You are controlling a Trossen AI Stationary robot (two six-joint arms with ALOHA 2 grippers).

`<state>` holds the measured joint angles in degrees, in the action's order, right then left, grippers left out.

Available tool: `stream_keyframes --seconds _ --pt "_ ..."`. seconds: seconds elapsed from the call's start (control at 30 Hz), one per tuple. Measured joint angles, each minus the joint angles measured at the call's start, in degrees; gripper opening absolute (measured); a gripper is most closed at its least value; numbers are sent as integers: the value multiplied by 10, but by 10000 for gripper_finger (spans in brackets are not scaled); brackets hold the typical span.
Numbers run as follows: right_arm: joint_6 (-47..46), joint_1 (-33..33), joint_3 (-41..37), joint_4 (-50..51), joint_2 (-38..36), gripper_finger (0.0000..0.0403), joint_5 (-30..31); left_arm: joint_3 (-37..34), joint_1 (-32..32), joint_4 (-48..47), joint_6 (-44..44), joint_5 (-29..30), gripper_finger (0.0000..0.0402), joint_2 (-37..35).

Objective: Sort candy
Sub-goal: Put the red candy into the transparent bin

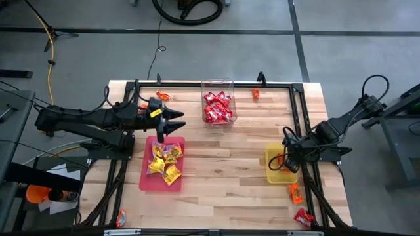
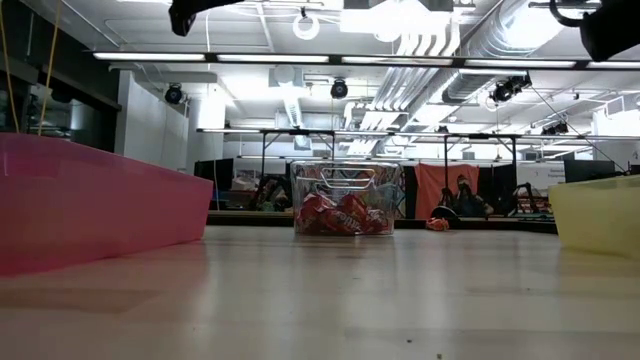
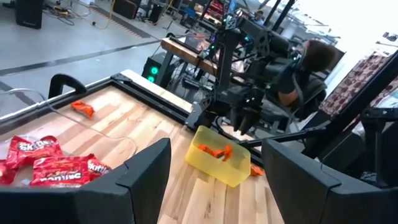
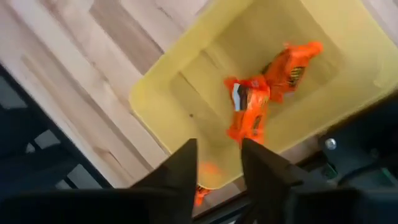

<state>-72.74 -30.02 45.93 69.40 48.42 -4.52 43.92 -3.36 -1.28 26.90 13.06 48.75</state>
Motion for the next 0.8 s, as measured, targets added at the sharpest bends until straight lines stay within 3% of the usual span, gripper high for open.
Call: stream_keyframes --seconds 0.13,0.3,0.5,0.8 --pt "37 0 0 -10 0 173 -18 0 0 -13 0 0 239 0" --pt "8 -1 14 -70 0 214 -152 0 0 -20 0 0 239 0" --pt "-102 -52 16 -230 32 210 -227 0 0 -20 0 0 239 0" --pt "-173 -165 16 -237 189 193 -275 0 0 -20 -1 0 239 0"
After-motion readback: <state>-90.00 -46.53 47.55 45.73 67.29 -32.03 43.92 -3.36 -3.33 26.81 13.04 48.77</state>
